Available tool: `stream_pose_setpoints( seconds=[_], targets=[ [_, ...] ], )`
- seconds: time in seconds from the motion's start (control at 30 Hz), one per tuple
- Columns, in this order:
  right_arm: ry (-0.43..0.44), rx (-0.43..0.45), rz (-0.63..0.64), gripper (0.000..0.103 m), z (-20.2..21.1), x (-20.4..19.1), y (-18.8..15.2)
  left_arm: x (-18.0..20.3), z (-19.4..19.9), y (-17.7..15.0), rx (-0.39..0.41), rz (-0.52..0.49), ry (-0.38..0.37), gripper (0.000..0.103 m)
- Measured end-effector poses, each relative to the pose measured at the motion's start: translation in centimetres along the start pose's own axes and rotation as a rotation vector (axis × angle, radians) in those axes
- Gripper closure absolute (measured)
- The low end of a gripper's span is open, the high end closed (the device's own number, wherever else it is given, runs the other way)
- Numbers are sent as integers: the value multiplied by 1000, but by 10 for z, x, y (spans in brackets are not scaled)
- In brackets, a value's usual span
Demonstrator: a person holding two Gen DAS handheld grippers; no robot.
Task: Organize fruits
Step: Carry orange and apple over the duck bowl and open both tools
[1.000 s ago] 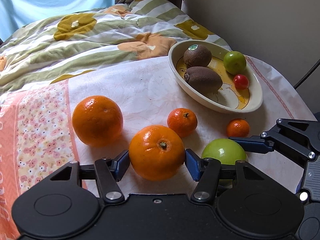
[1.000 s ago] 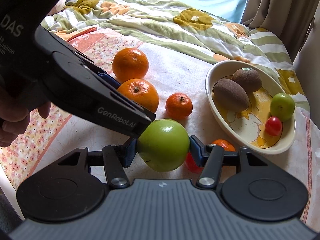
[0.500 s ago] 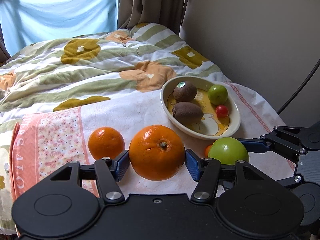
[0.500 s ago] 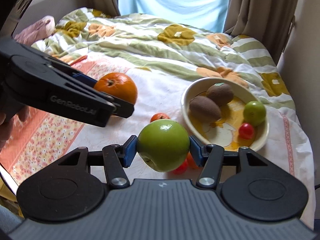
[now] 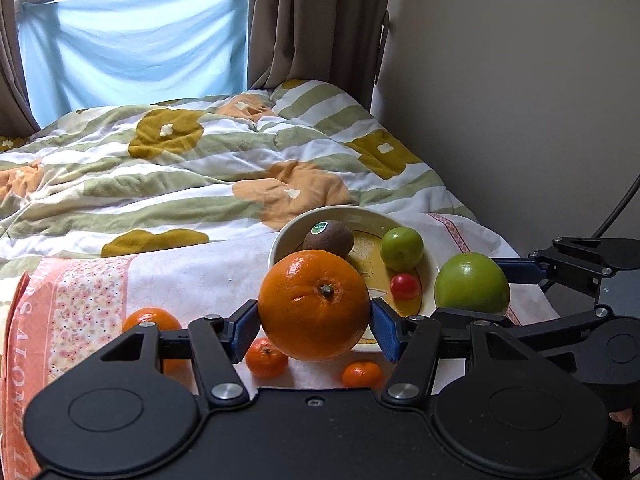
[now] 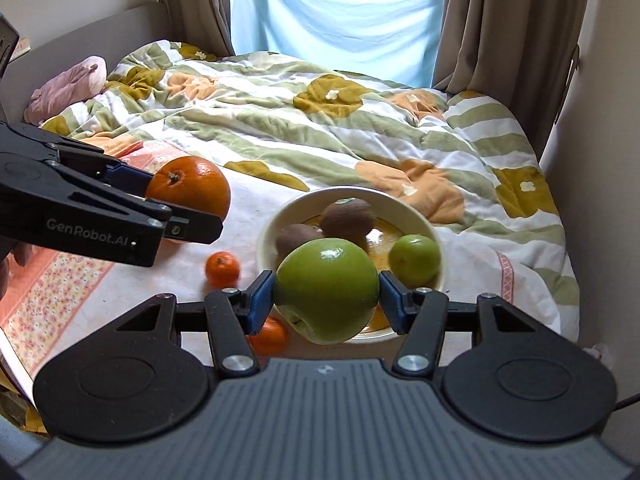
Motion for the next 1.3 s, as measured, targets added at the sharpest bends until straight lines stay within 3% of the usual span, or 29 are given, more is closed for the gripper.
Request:
stream_pose_setpoints(
  seconds=[0.47, 0.9, 0.93, 0.97, 1.03, 1.3],
  targets=[
    [82, -34, 18, 32, -43, 80, -18, 52, -76, -23, -87, -23, 42, 39],
    [120, -58, -1, 32, -64, 94, -27, 65, -114, -44, -159, -57, 74, 38],
    [123, -57, 0, 32, -65, 94, -26, 65, -112, -42, -146, -63, 75, 31],
    [127, -56, 0, 32, -65, 93, -25, 65, -109, -40, -132, -67, 75, 15],
    [132, -54, 4, 32, -67, 91, -23, 64, -102, -34, -99, -64, 77, 6],
    [155, -34, 28, 32, -72, 78, -10, 50, -89, -27, -92, -31, 102, 6]
  ],
)
Point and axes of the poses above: each gripper's, at about its wrist camera, not at the fingertips, and z roughly against the way its jaws point, x to its right, y to its top, the point moved 6 cm from there along -z, roughly the way its jaws point, and after that the axes turned 11 degrees about x, right-handed, at the moved point
